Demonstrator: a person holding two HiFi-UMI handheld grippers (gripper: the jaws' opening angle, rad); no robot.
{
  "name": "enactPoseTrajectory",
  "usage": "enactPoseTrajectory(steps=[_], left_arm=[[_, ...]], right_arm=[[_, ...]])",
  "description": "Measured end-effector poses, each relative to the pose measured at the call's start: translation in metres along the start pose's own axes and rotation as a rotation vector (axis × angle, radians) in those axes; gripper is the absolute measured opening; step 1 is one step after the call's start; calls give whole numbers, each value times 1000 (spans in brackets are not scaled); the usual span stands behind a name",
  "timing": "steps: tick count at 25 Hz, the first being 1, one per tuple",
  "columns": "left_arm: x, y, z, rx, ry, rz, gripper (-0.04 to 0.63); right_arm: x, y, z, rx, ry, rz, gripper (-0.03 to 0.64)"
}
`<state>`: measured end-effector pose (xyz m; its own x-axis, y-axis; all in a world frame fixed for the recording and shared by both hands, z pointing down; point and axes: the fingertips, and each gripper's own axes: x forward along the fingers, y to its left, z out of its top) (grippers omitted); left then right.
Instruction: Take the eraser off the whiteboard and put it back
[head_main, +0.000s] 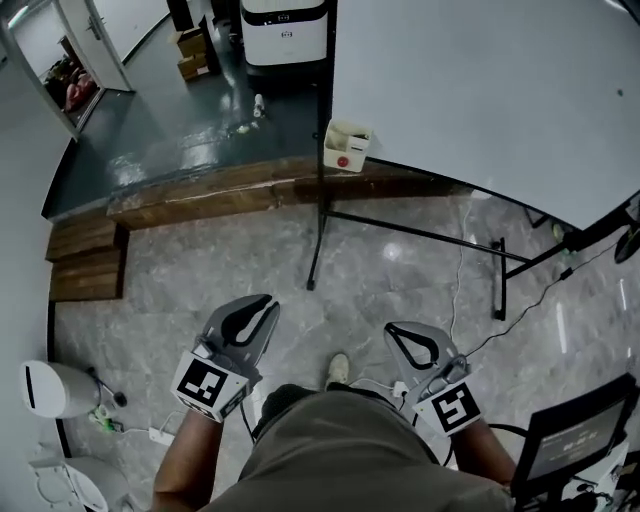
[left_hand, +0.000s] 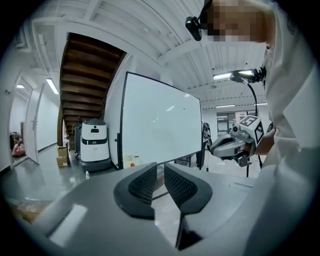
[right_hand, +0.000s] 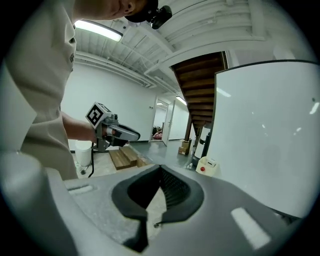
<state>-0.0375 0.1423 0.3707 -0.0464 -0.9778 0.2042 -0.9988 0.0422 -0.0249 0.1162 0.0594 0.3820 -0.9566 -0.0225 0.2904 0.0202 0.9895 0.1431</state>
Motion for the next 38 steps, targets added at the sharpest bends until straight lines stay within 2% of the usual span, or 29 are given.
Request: enactPoseTrajectory(steps=[2,5,10,16,23,30,38], left_arm=[[33,11,4,20,5,-31,63],[68,27,7,62,22,-98,89],[151,70,22,145,35,-191,107],[251,117,30,253,58,-376,131],[358,146,8,345,116,-581,164],[411,151,-17,431,152,-711,189],[440,143,-33,491,165,-815,225]], right_arm=[[4,-26,-5,15,4,-32,2],[7,-41,-10,30,12,-74,2],[31,-87,-22,57,73,-143,2],[71,-137,-27,85,160,-273,2],[137,-189,-43,164,315,-367,2],[191,-213,-52,243,402,-443,2],[197,-203,-56,289,443,-525,2]])
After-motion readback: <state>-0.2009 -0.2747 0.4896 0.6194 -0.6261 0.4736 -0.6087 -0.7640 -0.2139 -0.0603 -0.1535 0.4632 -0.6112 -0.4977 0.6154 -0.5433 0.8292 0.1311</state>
